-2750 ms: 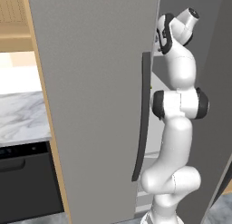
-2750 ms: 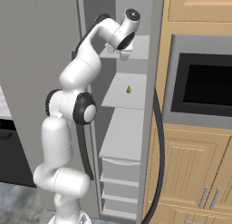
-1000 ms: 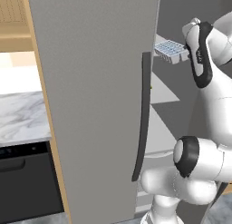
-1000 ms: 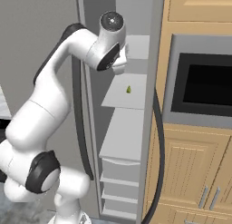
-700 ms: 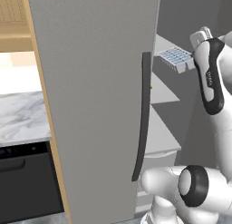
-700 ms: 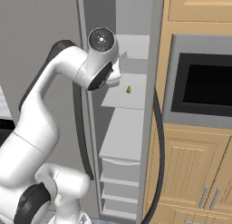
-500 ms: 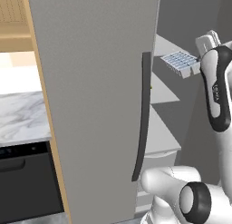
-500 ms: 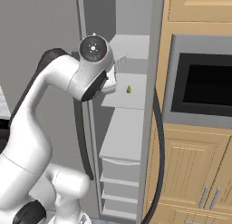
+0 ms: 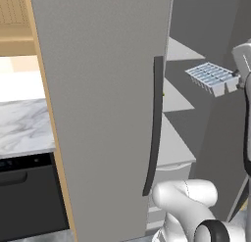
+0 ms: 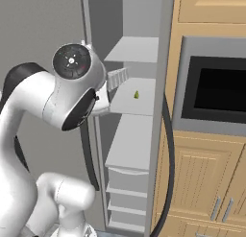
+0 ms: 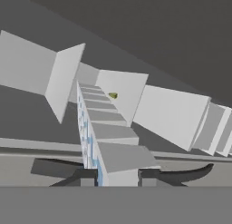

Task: Open the freezer door, pick up the ice cube tray from the freezer, and place it on the dining counter.

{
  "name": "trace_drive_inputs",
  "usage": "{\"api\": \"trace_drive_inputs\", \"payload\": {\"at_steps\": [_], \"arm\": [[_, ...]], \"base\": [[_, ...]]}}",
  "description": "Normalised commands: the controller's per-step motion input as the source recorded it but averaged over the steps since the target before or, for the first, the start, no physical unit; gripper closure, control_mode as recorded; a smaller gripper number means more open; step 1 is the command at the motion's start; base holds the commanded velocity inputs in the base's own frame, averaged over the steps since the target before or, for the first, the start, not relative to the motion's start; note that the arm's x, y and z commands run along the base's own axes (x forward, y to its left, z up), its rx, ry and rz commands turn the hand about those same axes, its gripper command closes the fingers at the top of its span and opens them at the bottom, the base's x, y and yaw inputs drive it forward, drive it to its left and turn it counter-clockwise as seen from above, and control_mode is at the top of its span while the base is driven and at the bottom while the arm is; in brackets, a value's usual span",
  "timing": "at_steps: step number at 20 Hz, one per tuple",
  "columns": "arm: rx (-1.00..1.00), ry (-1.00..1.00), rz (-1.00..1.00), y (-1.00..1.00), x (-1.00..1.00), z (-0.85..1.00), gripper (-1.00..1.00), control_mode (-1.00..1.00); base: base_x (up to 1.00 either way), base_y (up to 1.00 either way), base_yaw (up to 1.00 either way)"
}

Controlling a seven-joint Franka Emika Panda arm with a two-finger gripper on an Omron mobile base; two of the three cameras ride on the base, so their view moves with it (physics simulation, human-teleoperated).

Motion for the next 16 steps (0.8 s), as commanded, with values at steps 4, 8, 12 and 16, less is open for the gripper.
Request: {"api": "trace_drive_inputs", "payload": {"at_steps": [4,8,12,16], "arm": [[0.01,0.00,0.00,0.16,-0.99,0.00,1.00,-1.00],[0.00,0.00,0.00,0.47,-0.68,-0.07,1.00,-1.00],[0.00,0.00,0.00,0.32,-0.39,-0.01,1.00,-1.00],[0.00,0.00,0.00,0.12,-0.37,0.00,1.00,-1.00]], "base": [[0.00,0.00,0.00],[0.00,0.00,0.00],[0.00,0.00,0.00],[0.00,0.00,0.00]]}}
